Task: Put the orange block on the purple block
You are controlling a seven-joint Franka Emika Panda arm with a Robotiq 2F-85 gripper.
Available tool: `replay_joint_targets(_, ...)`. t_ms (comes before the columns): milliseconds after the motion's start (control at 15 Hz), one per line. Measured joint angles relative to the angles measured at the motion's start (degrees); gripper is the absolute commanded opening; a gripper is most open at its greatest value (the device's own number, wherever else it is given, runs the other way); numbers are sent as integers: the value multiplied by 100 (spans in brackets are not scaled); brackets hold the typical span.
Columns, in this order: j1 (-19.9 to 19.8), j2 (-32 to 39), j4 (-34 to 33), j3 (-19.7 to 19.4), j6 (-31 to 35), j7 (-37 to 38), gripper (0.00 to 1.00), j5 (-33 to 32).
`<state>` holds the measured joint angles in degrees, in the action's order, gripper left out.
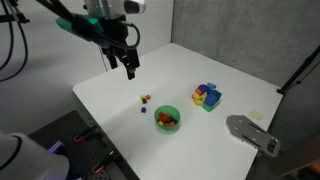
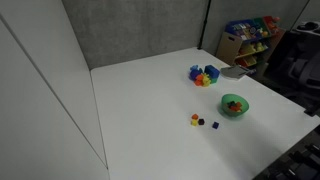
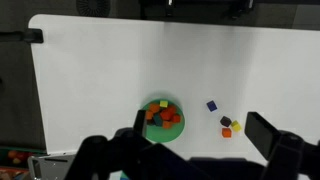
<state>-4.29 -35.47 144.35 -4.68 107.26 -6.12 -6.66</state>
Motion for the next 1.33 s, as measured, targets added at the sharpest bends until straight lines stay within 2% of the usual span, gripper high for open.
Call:
replay_joint_targets(467,12,44,0,8,112,20,100,0)
replay_joint_targets(800,79,631,-53,95,979,153,100,25)
replay_joint_targets(1333,200,2169,-240,113,2399,151,100,316)
